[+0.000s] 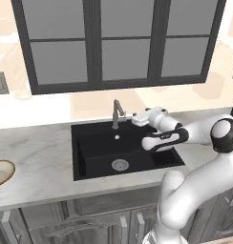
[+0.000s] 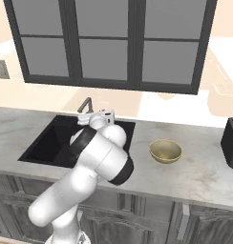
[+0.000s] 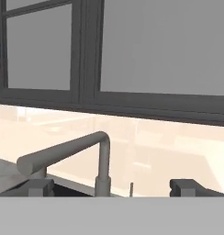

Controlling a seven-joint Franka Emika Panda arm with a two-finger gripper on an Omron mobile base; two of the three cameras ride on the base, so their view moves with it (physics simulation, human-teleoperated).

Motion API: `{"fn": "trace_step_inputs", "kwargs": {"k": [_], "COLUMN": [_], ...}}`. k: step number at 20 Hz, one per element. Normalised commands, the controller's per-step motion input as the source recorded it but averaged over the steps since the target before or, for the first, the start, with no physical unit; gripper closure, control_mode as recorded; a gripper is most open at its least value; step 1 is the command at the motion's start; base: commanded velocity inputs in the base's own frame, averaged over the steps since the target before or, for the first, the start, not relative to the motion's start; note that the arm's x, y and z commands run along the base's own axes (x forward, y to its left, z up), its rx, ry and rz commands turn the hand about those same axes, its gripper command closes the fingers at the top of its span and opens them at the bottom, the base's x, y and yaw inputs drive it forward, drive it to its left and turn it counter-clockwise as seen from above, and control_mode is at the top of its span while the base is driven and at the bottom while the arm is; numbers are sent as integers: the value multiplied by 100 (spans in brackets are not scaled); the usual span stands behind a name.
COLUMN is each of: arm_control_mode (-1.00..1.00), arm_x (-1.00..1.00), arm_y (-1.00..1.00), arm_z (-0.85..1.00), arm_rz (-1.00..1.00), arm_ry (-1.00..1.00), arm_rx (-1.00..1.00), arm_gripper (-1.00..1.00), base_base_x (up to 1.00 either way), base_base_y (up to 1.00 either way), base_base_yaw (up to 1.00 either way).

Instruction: Rinse each bowl for a few seconds and place them down in the sink or on the counter.

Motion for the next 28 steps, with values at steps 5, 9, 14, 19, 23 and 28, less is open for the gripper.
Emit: {"fn": "trace_step_inputs", "kwargs": {"k": [5, 9, 14, 19, 23, 28], "arm_control_mode": [-100, -100, -100, -100, -100, -100], "arm_x": [22, 20, 20, 19, 21, 27], "arm_y": [0, 0, 1, 0, 0, 0], "arm_z": [-11, -18, -25, -22, -17, -11], "arm_rz": [0, 0, 0, 0, 0, 0], "arm_ry": [0, 0, 0, 0, 0, 1], "arm_rx": [0, 0, 0, 0, 0, 0], "arm_gripper": [-100, -100, -100, -100, -100, -100], "base_base_x": [0, 0, 0, 0, 0, 0], "base_base_y": [0, 0, 0, 0, 0, 0], "base_base_yaw": [0, 0, 0, 0, 0, 0]}}
